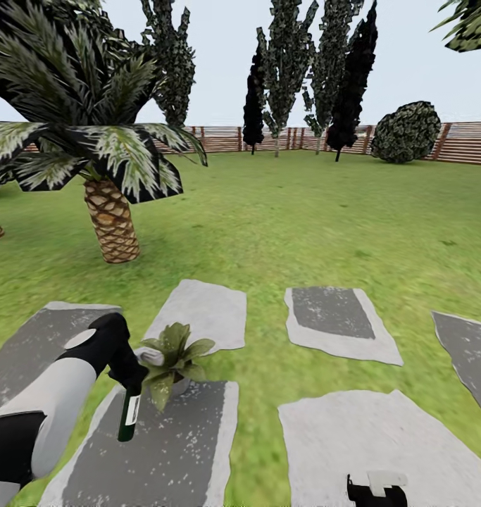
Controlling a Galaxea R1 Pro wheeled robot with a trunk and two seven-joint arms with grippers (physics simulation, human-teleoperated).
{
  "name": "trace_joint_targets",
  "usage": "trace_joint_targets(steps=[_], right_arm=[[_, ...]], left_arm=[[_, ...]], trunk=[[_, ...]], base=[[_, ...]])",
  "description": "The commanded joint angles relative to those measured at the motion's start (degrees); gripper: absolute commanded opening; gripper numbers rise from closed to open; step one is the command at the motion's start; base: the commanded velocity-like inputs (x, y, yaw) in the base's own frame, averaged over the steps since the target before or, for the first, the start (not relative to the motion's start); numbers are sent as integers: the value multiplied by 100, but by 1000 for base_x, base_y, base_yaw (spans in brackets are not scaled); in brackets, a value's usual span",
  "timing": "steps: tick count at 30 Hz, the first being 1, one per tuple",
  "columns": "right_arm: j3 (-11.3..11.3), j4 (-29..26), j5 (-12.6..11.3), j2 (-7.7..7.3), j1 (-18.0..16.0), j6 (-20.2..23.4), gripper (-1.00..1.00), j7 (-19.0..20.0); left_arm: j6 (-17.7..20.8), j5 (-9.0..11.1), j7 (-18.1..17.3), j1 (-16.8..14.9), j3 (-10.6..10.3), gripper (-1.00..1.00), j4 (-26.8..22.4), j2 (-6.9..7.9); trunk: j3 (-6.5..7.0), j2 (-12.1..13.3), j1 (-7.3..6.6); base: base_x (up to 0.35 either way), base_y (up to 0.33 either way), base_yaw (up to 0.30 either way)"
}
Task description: Pick up the pesticide atomizer in the garden and spray insectifuge to fully cover both potted plants in the garden.
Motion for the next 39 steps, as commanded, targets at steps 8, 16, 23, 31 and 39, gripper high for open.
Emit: trace_joint_targets(steps=[8,16,23,31,39], right_arm=[[-42,7,61,16,-3,-14,100,-22],[-42,7,59,21,-5,-14,100,-28],[-42,7,57,26,-6,-14,100,-27],[-42,7,57,30,-6,-9,100,-28],[-43,7,48,37,-6,-8,100,-28]], left_arm=[[74,-61,-53,8,42,-100,-5,-25],[77,-49,-53,58,70,-100,-5,-43],[69,-48,-45,84,80,-100,-5,-36],[60,-55,-13,99,63,-100,-5,-31],[59,-57,-5,102,62,-100,-5,-26]], trunk=[[-5,-2,-2],[-5,-2,-2],[-5,-2,-2],[-28,-2,-2],[-74,-2,-2]], base=[[38,-273,15],[150,-262,243],[194,-234,277],[196,-231,264],[65,-276,207]])
